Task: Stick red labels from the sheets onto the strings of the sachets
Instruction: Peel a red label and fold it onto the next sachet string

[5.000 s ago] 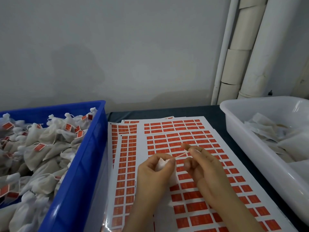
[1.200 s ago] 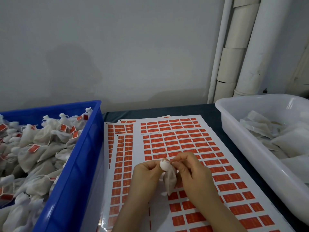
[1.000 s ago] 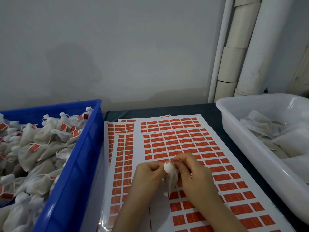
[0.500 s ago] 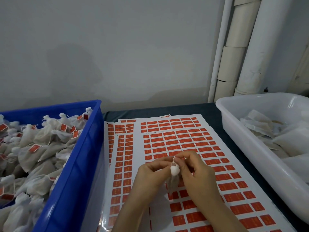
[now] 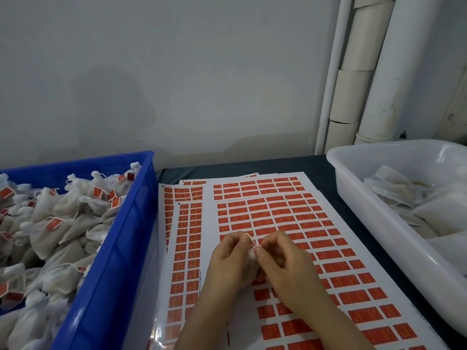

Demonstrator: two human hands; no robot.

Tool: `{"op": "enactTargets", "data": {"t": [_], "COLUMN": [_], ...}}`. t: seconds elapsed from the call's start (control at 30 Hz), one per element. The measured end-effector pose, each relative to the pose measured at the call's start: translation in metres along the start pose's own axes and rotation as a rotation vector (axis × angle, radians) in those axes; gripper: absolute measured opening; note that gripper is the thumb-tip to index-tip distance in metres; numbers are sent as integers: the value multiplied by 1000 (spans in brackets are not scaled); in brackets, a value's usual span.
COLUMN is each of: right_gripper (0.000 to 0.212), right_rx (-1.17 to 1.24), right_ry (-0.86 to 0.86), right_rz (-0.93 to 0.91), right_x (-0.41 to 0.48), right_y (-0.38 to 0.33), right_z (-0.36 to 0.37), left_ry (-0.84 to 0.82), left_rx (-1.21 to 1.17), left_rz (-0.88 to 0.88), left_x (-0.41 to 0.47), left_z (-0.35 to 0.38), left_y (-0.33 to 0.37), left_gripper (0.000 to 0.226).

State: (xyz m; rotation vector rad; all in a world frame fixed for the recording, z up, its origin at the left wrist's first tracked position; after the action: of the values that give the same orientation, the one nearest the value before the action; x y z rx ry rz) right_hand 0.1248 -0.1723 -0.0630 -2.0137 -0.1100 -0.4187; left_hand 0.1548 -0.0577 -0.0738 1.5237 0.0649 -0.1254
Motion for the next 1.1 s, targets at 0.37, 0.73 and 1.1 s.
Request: {"op": "enactTargets", "data": {"t": [0.37,0.73,1.1], "right_gripper": [9,14,19], "right_rx": [106,158,423], "right_ry": [14,59,119], "right_rz": [123,174,436], "right_x": [4,10,7], "right_y": [4,8,25], "right_z": [-5,-13,-15], "left_ry": [-51,-141,-170], "left_rx": [-42,14,23], "left_rz": [37,35,-152], "left_x": [-2,-1,-5], "left_z": [5,8,8], "left_y": [-3,-5,-9], "left_gripper": [8,14,34]}}
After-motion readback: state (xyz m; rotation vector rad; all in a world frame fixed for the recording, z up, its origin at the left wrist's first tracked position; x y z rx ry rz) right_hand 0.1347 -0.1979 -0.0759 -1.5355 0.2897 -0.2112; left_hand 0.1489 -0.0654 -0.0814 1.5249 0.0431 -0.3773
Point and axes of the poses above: each hand's wrist, its own x-axis towards the middle knuckle, its own z-axis out of the palm, y = z × x, the point moved 5 cm from there along x, towards the middle knuckle
